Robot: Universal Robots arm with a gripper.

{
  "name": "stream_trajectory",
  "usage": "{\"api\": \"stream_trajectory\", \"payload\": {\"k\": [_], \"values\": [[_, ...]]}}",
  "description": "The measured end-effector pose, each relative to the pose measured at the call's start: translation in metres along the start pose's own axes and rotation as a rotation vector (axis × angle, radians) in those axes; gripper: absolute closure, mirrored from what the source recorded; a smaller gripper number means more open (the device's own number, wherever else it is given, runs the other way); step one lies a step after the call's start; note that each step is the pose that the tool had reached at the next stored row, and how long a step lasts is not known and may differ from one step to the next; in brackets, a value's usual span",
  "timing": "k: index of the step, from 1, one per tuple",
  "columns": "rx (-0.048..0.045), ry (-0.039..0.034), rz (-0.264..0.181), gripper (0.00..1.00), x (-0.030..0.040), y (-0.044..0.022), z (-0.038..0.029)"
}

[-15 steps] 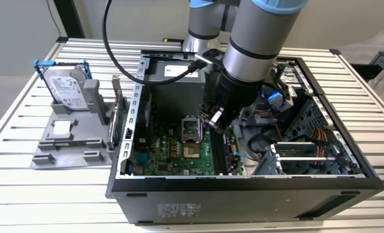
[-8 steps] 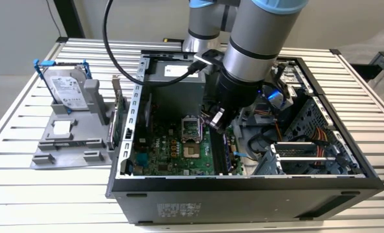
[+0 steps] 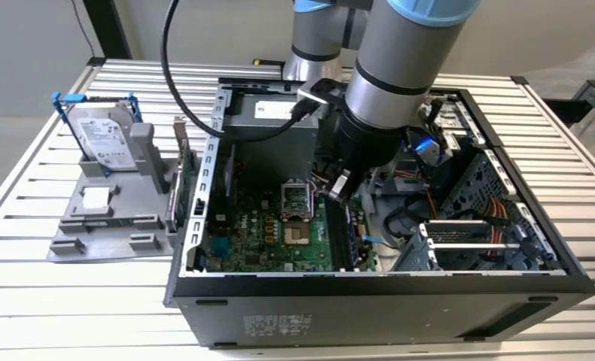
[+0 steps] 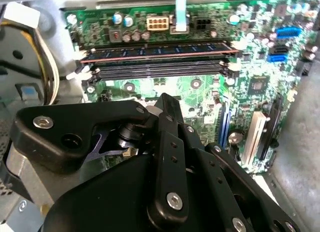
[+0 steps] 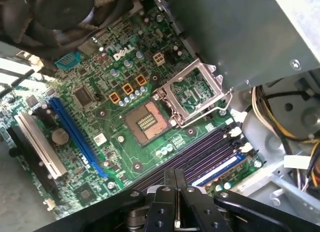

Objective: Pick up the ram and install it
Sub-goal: 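Press down the ram until it locks into place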

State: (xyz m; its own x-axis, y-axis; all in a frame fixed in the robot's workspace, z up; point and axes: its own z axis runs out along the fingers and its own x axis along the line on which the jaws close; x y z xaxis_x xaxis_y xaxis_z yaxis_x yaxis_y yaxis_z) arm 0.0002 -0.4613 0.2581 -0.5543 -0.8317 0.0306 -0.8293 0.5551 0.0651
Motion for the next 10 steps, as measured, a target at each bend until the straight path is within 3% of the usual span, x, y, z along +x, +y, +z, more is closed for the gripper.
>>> {"api": "stream_trajectory", "payload": {"k": [2, 4, 10], "values": [[-0.0064, -0.009, -0.027, 1.0, 0.0, 0.0, 0.0007], [-0.009, -0.0122, -0.059, 1.0, -0.0001, 0.0, 0.0013], [-0.0111, -0.0114, -0.163, 1.0, 0.0, -0.0001, 0.0019]]}}
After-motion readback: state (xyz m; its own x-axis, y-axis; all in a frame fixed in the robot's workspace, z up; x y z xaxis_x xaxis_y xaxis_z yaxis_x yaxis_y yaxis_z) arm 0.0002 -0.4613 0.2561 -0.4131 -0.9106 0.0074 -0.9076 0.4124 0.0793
